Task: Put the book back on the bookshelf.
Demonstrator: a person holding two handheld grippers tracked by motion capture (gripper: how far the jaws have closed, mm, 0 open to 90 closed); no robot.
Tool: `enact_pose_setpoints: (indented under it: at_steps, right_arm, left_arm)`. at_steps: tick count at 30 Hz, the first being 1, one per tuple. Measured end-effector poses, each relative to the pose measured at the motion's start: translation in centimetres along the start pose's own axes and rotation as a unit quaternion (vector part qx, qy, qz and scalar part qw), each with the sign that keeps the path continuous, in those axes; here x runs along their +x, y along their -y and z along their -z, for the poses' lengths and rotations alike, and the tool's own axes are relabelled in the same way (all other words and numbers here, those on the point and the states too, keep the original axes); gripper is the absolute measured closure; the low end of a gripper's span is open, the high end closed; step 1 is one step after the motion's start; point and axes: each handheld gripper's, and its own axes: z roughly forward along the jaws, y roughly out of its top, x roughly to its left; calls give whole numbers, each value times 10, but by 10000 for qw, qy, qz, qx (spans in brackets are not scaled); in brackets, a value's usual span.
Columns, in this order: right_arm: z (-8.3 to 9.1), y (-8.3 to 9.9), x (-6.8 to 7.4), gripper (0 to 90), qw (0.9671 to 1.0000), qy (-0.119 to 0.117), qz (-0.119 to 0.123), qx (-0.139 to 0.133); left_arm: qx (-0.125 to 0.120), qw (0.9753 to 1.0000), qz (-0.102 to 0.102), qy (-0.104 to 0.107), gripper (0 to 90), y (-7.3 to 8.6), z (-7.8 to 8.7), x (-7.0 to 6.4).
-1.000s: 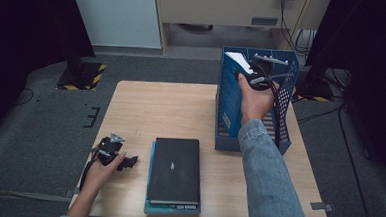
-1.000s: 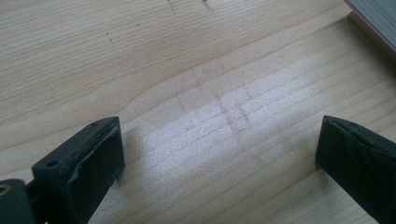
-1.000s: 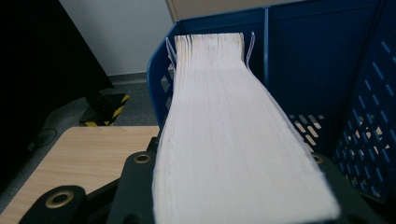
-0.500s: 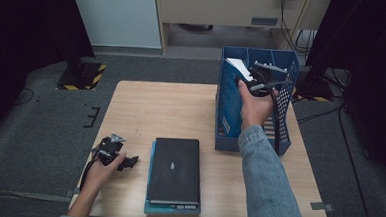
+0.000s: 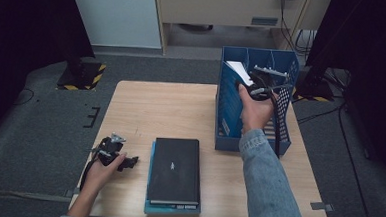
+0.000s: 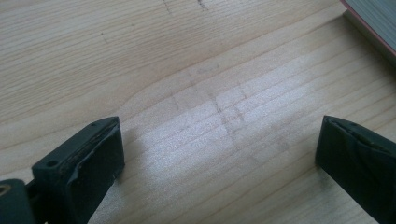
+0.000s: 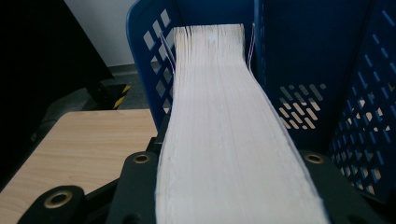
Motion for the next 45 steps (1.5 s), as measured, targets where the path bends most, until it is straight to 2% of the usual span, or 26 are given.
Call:
enact_pose_setpoints:
  at_steps: [15, 24, 32, 37, 45]
  right_arm:
    - [18, 15, 1, 589, 9991, -6, 240, 343]
    - [24, 23, 0, 584, 9990, -28, 297, 334]
    - [28, 29, 5, 576, 9987, -2, 397, 305]
    - [29, 31, 5, 562, 9991, -22, 328, 283]
    - [26, 27, 3, 508, 9987, -126, 256, 424]
  left_arm:
    - [5, 10000, 14, 14, 5, 1, 1, -1]
    - [27, 10000, -32, -7, 0, 1, 1, -1]
    - [22, 10000, -18, 14, 0, 2, 2, -1]
    - [25, 10000, -22, 16, 0, 2, 2, -1]
    - [32, 10000, -35, 2, 0, 1, 1, -1]
